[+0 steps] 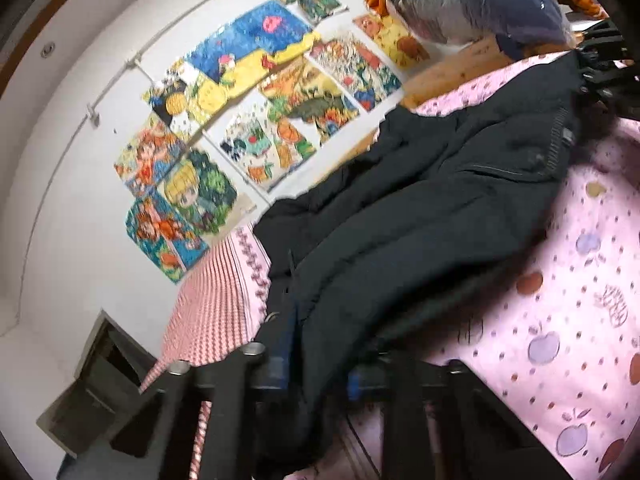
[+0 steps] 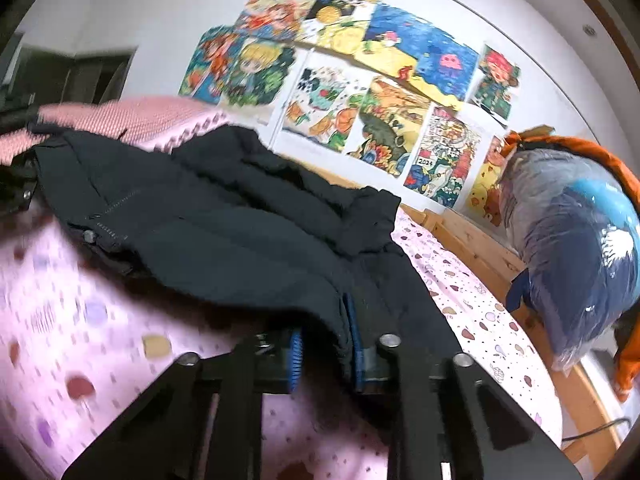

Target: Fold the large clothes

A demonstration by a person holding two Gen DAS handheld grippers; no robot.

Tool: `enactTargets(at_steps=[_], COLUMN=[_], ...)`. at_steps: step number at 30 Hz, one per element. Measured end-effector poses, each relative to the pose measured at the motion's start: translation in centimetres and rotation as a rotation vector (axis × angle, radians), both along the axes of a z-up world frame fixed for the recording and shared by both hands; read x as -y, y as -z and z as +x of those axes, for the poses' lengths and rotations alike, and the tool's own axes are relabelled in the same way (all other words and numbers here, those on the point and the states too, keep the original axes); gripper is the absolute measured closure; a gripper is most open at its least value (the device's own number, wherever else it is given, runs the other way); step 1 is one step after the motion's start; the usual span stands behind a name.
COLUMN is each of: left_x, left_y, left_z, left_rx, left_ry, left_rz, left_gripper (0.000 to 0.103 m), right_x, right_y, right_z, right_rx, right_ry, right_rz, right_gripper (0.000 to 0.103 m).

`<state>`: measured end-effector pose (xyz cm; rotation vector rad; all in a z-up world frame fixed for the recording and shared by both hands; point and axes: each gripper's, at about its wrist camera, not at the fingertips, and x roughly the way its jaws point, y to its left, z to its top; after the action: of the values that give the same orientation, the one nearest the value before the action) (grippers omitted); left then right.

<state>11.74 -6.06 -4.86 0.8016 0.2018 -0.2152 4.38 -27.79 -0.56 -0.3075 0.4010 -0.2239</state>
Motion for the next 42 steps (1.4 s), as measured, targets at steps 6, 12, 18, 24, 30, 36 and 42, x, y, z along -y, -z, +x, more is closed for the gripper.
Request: enactTargets(at_steps=[6, 12, 18, 24, 30, 36, 42], left_x=[-1.2, -2.8, -3.9, -5.8, -6.2, -4.1, -1.6], left_y=[-4.0, -9.2, -13.6, -16.4, -16.4, -17.1, -18.3], left_z=[0.4, -0.7, -3.8, -5.9, -4.5, -1.8, 4.0], left_rx=[-0.017, -0.039, -0.018, -0.029, -0.032, -0.035, -0.051], left_ry=[0.027, 0.070, 0.094, 0.114, 0.075, 0.011, -0.066], left_rz=[-0.084, -0.119, -0.104, -0.211, -0.268, -0.282, -0.264], left_gripper=[0.094, 0.094, 0.095, 0.095, 0.095, 0.095, 0.094], right_x=[0.1, -1.1, -2.5, -3.8, -4.6, -4.0, -2.2], right_y=[-2.4, -5.6, -9.4, -12.4, -13.4, -14.7, -16.2], right_z=[-0.7, -3.8, -7.5, -10.5, -9.5, -6.0, -0.5], right_rx=[0.072, 0.158, 0.254, 0.354, 0.375, 0.375, 0.339], right_ry=[0.007, -0.004, -0.025, -0.043, -0.043, -0.026, -0.018], right_rz=[0.017, 0.002, -0.040, -0.049, -0.083, -0.097, -0.138], right_gripper=[0.095, 0.096, 0.096, 0.096, 0.096, 0.096, 0.096])
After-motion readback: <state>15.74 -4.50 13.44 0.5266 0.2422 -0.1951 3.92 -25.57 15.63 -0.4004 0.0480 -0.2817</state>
